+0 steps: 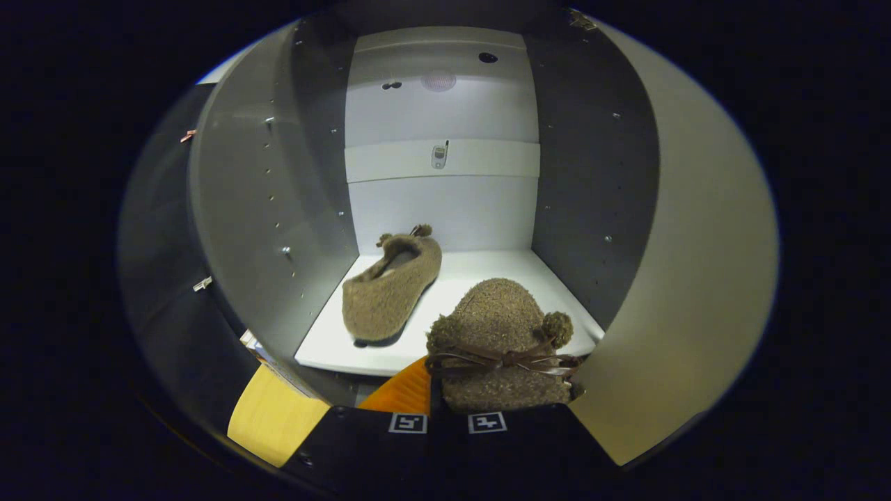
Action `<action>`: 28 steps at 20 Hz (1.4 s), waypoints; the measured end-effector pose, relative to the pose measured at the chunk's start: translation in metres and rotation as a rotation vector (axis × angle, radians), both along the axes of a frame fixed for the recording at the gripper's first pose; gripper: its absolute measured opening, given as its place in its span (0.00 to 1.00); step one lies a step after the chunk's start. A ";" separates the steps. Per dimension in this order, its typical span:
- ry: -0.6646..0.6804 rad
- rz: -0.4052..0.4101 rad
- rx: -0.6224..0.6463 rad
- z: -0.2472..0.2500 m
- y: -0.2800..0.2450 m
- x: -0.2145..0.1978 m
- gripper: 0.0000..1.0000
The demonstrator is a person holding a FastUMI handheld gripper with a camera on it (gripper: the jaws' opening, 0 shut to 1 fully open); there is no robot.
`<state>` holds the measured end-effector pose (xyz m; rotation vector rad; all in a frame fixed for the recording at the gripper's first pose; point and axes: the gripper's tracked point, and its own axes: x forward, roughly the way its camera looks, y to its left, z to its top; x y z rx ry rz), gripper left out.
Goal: Open the shoe cabinet door, grab the shoes and put them into the shoe cabinet, then close the shoe cabinet door.
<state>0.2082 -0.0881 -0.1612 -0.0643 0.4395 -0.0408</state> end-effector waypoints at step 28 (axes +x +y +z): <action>0.192 -0.026 -0.024 -0.037 -0.032 0.186 0.13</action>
